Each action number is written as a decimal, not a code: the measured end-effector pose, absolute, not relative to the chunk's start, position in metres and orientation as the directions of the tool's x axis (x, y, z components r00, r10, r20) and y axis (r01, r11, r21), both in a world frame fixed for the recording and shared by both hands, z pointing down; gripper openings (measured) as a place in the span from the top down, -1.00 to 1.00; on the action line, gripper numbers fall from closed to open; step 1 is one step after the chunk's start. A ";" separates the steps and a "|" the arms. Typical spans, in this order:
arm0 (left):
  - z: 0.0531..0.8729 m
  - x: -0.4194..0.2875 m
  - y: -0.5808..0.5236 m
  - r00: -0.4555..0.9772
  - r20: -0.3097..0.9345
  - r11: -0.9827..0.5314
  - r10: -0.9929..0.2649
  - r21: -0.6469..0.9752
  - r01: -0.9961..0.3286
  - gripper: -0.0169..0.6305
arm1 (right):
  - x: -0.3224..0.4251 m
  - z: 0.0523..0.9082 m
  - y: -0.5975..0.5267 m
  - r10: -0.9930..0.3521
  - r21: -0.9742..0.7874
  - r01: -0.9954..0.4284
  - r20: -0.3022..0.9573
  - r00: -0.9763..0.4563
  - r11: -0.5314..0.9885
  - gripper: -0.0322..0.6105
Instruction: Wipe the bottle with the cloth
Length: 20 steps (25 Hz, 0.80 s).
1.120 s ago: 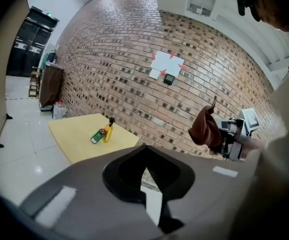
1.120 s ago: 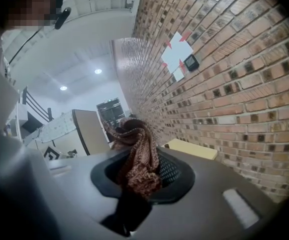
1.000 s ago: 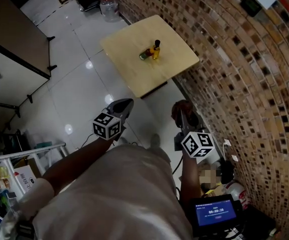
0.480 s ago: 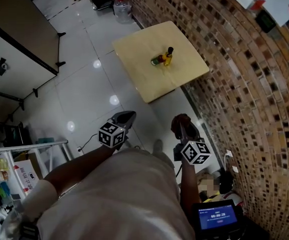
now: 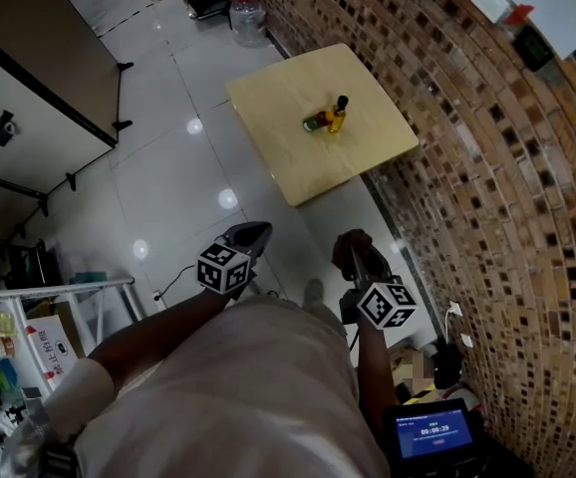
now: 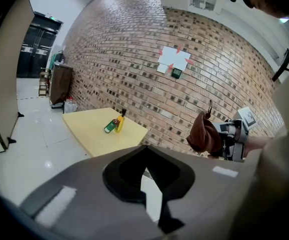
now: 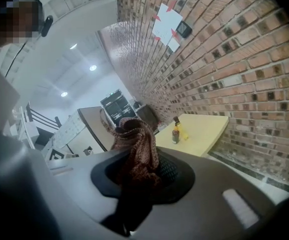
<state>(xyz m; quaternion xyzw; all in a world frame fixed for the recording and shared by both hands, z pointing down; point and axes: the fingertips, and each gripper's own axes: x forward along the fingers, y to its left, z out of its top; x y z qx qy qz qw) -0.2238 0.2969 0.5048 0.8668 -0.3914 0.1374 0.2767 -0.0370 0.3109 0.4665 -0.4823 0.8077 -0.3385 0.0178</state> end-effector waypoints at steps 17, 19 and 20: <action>0.509 -0.221 0.307 0.654 0.469 -0.533 -0.594 0.380 -0.756 0.90 | -0.035 0.471 0.320 -0.786 -0.574 -0.760 0.298 -0.542 0.307 0.65; 0.509 -0.221 0.308 0.654 0.470 -0.532 -0.593 0.382 -0.756 0.90 | -0.035 0.472 0.321 -0.784 -0.565 -0.764 0.303 -0.542 0.310 0.65; 0.509 -0.221 0.308 0.654 0.470 -0.531 -0.593 0.382 -0.756 0.90 | -0.035 0.472 0.321 -0.784 -0.557 -0.770 0.307 -0.540 0.313 0.65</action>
